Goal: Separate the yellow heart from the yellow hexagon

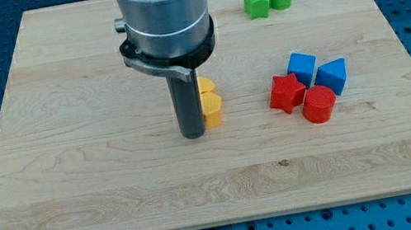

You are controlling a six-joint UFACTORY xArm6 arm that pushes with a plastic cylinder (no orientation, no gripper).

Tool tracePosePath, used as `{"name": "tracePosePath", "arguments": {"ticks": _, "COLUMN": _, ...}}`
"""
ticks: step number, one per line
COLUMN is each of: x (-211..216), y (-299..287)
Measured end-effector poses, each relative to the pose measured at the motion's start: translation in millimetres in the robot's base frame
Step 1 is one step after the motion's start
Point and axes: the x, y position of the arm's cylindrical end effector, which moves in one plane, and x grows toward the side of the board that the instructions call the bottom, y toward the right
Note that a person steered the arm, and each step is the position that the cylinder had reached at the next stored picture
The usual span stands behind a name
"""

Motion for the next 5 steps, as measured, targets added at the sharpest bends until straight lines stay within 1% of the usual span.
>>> {"name": "tracePosePath", "arguments": {"ticks": 2, "x": -25.8, "y": 2.8}}
{"name": "tracePosePath", "arguments": {"ticks": 4, "x": -54.5, "y": 29.5}}
{"name": "tracePosePath", "arguments": {"ticks": 5, "x": -76.3, "y": 39.9}}
